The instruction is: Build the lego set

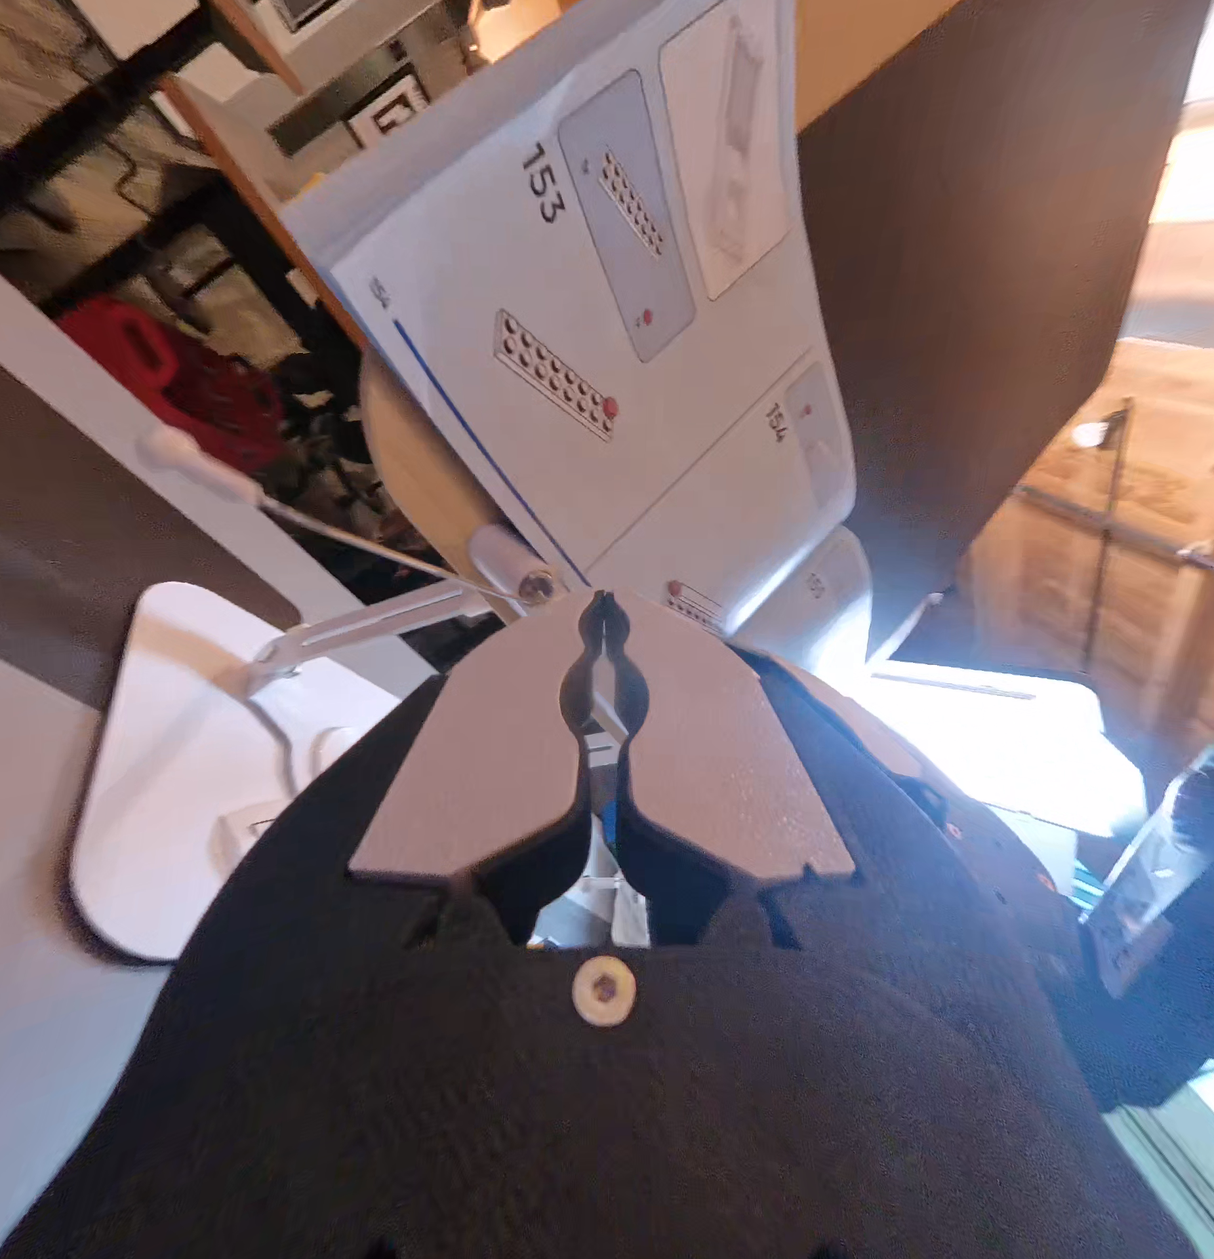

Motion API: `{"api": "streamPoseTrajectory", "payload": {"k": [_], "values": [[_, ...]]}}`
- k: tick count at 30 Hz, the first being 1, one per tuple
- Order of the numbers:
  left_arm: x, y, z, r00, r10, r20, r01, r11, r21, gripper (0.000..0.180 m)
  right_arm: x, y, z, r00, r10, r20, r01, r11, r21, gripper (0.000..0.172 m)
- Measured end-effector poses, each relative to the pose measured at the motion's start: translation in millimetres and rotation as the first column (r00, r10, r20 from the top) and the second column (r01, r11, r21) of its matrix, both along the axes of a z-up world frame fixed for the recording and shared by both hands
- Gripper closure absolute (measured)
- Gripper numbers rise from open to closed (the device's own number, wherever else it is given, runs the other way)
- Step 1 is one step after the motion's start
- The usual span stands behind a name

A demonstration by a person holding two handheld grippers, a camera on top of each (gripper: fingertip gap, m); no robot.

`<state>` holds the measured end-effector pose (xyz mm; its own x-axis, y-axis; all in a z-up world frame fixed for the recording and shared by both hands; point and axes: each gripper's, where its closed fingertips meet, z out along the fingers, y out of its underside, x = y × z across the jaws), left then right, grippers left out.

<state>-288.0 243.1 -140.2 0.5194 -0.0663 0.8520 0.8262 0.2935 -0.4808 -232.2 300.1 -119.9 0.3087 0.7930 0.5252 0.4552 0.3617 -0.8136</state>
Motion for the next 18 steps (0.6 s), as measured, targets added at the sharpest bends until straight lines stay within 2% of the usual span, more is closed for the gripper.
{"api": "streamPoseTrajectory", "payload": {"k": [3, 6, 8, 10, 13, 14, 15, 18], "values": [[-4.0, -4.4, -9.8, 0.999, -0.002, 0.053, 0.003, 1.0, -0.028, 0.177, 0.0, 0.1, 0.1, 1.0, 0.001, 0.002, -0.001, 1.0, -0.001, 0.145], [2.3, -10.1, -27.4, 0.987, -0.026, 0.16, 0.026, 1.0, 0.004, 0.154, -0.1, 0.0, 0.2, 1.0, 0.002, 0.002, -0.002, 1.0, -0.001, 0.145], [-0.7, -5.8, -36.9, 0.969, -0.056, 0.241, 0.051, 0.998, 0.027, 0.129, 0.1, -0.2, 0.1, 1.0, 0.002, 0.004, -0.002, 1.0, 0.0, 0.145], [-13.9, -3.5, -38.1, 0.959, -0.038, 0.28, 0.026, 0.999, 0.047, 0.122, 0.5, -0.7, -0.2, 1.0, 0.002, 0.01, -0.002, 1.0, 0.0, 0.145], [-35.9, 3.7, -38.6, 0.953, 0.007, 0.302, -0.017, 0.999, 0.03, 0.131, 0.5, -0.5, -0.3, 1.0, 0.001, 0.016, -0.001, 1.0, 0.005, 0.144], [-39.9, 6.3, -35.9, 0.952, -0.002, 0.305, -0.013, 0.999, 0.046, 0.148, 0.4, -0.2, -0.2, 1.0, 0.0, 0.018, 0.0, 1.0, 0.005, 0.145], [-42.3, 7.4, -31.5, 0.954, -0.013, 0.301, -0.008, 0.997, 0.071, 0.172, 0.3, 0.1, 0.0, 1.0, -0.002, 0.02, 0.002, 1.0, 0.003, 0.145], [-41.4, 1.4, -18.9, 0.962, -0.004, 0.272, -0.031, 0.992, 0.123, 0.178, 0.0, 1.2, 0.7, 1.0, -0.013, 0.019, 0.013, 1.0, 0.001, 0.147]]}}
